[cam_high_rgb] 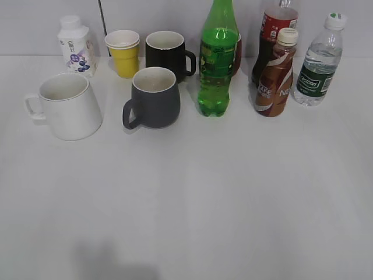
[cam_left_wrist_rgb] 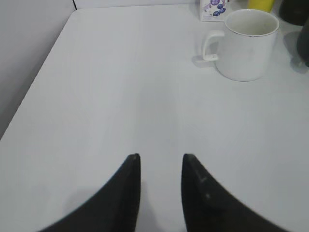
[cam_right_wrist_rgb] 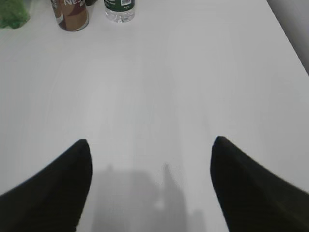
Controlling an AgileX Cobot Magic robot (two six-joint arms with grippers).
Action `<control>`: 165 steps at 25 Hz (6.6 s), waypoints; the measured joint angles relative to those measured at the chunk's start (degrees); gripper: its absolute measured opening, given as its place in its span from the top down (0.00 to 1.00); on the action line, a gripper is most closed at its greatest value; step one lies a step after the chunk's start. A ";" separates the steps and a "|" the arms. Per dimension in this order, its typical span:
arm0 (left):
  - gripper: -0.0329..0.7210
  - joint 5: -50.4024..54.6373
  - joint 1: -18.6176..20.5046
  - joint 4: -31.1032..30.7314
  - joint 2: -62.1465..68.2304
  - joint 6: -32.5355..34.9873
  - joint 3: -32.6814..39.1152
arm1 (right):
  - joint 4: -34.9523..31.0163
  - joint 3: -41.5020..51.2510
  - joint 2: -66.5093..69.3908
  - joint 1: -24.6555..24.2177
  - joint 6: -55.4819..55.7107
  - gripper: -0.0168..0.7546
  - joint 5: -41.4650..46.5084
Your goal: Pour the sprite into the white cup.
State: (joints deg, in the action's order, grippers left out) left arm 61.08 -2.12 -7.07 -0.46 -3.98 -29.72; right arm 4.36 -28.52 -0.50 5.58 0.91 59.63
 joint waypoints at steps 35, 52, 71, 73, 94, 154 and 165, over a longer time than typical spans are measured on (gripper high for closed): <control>0.65 -74.17 0.00 3.17 26.59 0.00 6.62 | -0.04 0.00 0.00 0.00 0.00 0.24 0.00; 0.64 -106.77 0.00 3.46 70.46 0.00 13.48 | -0.11 0.00 0.00 0.00 -0.05 0.24 0.00; 0.64 -129.80 0.00 -1.35 103.23 0.00 13.19 | -0.11 0.00 0.00 0.00 -0.01 0.24 0.00; 0.64 -129.74 0.00 -1.48 103.99 0.00 11.47 | -0.11 0.00 0.00 0.00 -0.01 0.24 0.00; 0.70 -119.24 0.00 -3.84 107.59 0.00 -0.80 | -0.11 0.00 0.00 0.00 0.01 0.24 0.00; 0.90 -101.03 0.00 -17.05 75.17 0.89 1.83 | 1.14 -20.31 105.81 22.17 7.50 0.12 -99.07; 0.90 -98.32 -6.01 -19.24 75.08 0.89 1.83 | 0.42 -32.88 113.32 22.17 7.61 0.40 -88.18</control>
State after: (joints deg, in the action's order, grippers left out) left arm -37.24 -8.13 -26.31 74.62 -3.09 -27.90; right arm 4.78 -61.40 112.82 27.75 8.52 -28.55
